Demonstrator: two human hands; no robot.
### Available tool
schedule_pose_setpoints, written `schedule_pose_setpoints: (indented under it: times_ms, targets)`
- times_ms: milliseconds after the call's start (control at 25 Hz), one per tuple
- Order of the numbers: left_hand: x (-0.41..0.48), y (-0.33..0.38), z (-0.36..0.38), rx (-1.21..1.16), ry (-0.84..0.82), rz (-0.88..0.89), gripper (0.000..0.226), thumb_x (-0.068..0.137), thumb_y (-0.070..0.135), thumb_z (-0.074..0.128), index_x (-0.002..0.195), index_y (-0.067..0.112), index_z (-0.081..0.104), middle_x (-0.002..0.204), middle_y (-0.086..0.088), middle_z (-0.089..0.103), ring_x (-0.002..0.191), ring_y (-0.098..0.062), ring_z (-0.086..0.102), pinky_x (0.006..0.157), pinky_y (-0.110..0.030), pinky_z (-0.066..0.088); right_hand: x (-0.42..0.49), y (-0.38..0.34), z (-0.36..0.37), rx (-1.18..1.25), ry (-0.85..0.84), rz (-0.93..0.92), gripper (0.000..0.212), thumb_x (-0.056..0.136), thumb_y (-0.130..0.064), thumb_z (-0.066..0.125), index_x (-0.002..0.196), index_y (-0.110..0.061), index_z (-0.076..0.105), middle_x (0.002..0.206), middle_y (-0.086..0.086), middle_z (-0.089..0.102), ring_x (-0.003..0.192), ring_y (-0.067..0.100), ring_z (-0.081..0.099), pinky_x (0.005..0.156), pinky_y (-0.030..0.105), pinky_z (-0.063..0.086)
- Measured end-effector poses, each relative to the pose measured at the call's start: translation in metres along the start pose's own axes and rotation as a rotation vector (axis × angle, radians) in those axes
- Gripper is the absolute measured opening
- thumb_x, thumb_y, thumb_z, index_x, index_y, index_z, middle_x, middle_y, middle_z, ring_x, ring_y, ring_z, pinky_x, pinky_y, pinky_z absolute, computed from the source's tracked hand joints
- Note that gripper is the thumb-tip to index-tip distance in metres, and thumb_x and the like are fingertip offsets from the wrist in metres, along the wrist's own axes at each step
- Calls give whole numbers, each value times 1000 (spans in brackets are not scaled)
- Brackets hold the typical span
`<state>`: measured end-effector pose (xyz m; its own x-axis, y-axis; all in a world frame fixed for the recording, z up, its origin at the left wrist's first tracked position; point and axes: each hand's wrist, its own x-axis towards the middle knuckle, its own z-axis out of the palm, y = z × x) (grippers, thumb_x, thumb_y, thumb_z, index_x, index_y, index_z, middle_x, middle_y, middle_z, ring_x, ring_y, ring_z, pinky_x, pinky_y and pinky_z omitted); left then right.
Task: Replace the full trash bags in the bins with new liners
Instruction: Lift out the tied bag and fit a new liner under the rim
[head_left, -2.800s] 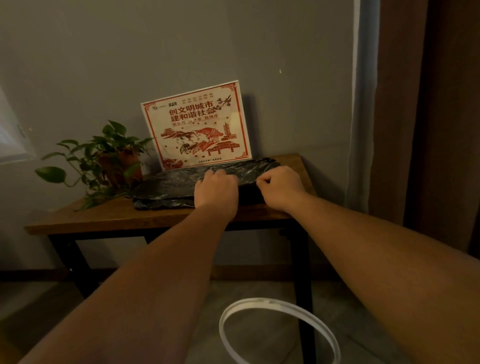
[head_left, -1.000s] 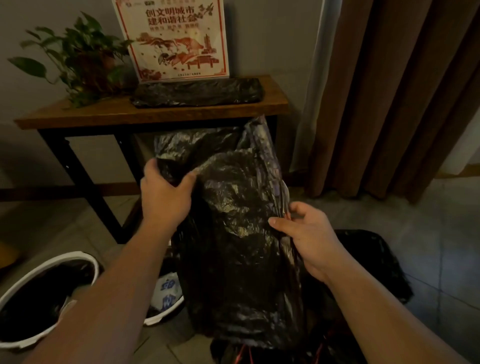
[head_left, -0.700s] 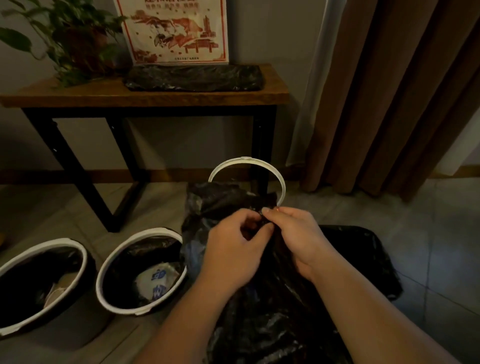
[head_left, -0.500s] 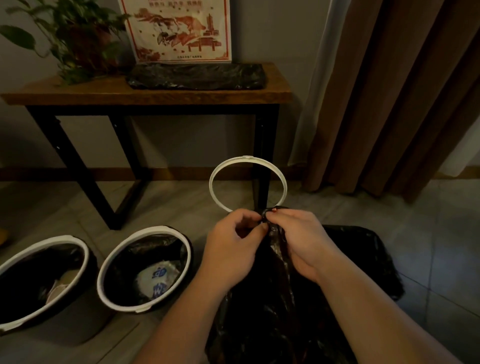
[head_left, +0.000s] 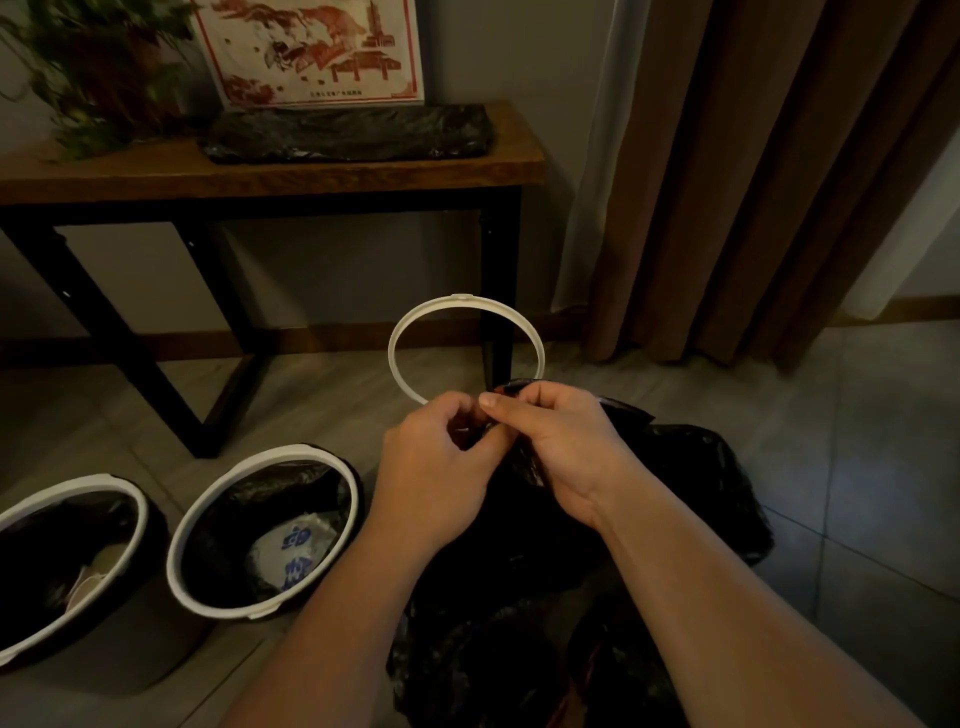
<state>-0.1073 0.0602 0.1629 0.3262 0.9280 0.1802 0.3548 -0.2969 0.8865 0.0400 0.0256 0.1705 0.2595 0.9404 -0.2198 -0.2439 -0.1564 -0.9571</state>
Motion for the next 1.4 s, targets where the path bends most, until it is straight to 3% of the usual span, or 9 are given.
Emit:
schedule_pose_setpoints:
  times_ms: [160,480,680,760,880,1000,1120,1280,1400]
  targets:
    - [0,1,-1,-186,-28,-78,14,101,31,69,93,33,81,89,8,79,86,-12,75,81,-44,62,-3,-2,-2,70,-25,42,17,96,-28,76,85,-16,83,92,9,80,85,21,80,71,31,62]
    - [0,-5,-23,-568,39,-384,17,101,28,68,97,27,84,103,-2,82,100,-19,78,94,-43,61,-5,-4,3,69,-5,2,26,91,-19,80,66,-21,76,89,11,79,85,24,79,73,33,61]
    - [10,-14,-56,-768,107,-395,25,107,16,56,95,24,77,103,-5,81,90,-19,78,72,-34,61,1,-6,-15,-128,162,3,31,88,-11,75,60,-21,64,80,10,66,84,28,66,85,59,60]
    - [15,-15,-69,-781,105,-355,32,106,5,49,94,24,72,104,-6,80,90,-21,75,73,-36,59,2,-6,-28,-333,260,-44,32,86,-15,75,59,-22,60,65,1,60,72,23,61,73,49,58]
    - [28,-9,-82,-640,151,-343,46,101,5,45,76,22,79,96,0,80,104,-28,72,76,-38,57,4,-5,-45,-668,346,-63,35,89,-24,76,60,-23,58,43,-12,52,44,6,55,46,26,45]
    - [38,-4,-88,-164,226,-284,19,89,39,71,77,26,78,90,6,76,92,-16,70,73,-37,54,2,0,-57,-830,287,33,47,93,-28,75,48,-27,60,45,-9,58,41,3,59,49,27,51]
    - [41,-4,-84,470,142,-59,24,80,26,84,88,35,64,99,14,64,84,-7,62,63,-26,45,-6,2,-63,-952,213,141,38,94,-30,73,56,-25,69,58,-4,72,55,12,73,55,29,58]
    - [48,-3,-79,791,-166,159,85,81,7,75,157,30,46,154,8,49,141,-22,49,110,-40,48,-21,3,-83,-1166,116,299,12,90,-23,77,83,-14,72,72,6,78,65,20,77,64,36,67]
    - [49,9,-80,858,-305,247,99,84,6,73,167,32,26,172,7,30,155,-21,33,121,-41,36,-32,2,-96,-1294,49,290,20,83,-22,83,92,-23,65,98,6,73,82,22,72,70,38,63]
